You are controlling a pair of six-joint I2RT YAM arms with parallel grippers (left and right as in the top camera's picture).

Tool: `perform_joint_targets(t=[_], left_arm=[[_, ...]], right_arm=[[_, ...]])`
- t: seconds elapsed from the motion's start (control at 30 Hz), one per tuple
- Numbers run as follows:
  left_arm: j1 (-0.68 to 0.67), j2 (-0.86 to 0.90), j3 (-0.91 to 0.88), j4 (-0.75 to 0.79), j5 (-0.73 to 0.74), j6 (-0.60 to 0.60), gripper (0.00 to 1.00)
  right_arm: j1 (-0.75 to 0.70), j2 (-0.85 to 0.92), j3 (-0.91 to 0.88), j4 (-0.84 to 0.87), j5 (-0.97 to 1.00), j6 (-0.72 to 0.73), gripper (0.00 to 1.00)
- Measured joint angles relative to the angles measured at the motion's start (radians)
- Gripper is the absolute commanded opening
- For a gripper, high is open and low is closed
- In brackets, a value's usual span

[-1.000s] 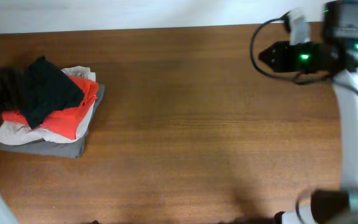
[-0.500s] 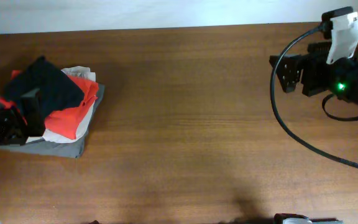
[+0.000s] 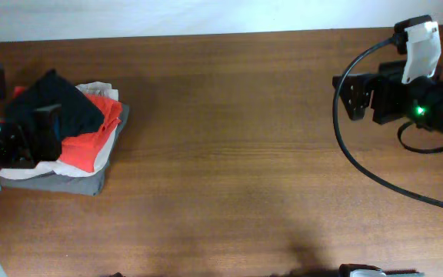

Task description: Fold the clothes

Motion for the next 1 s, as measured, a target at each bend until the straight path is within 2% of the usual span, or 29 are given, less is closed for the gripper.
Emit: perform_joint_targets(t=[0.2, 0.33, 0.5, 0.7, 0.87, 1.0], left_arm=[[0.0, 0.0, 0.0, -0.024, 0.0, 0.0, 0.99], [0.0, 0.001, 0.0, -0.024, 0.0, 0.0, 0.99], [0.0, 0.001, 0.0, -0.024, 0.0, 0.0, 0.99], [0.0, 0.002, 0.0, -0.024, 0.0, 0.0, 0.99], [0.0, 0.002, 0.0, -0.024, 0.0, 0.0, 0.99], [0.0, 0.002, 0.0, -0.026, 0.001, 0.0, 0.99]], right_arm=[[0.0, 0.0, -0.001, -0.133, -0.003, 0.09, 0.99], [-0.017, -0.002, -0.005, -0.127, 0.0, 0.105, 0.99], [-0.06, -0.054, -0.007, -0.115, 0.005, 0.005, 0.99], [-0.063, -0.212, -0.018, -0.095, 0.038, -0.142, 0.99], [-0.063, -0.378, -0.21, 0.08, 0.082, -0.198, 0.99], [-0.063, -0.556, -0.537, 0.272, 0.096, -0.209, 0.99]])
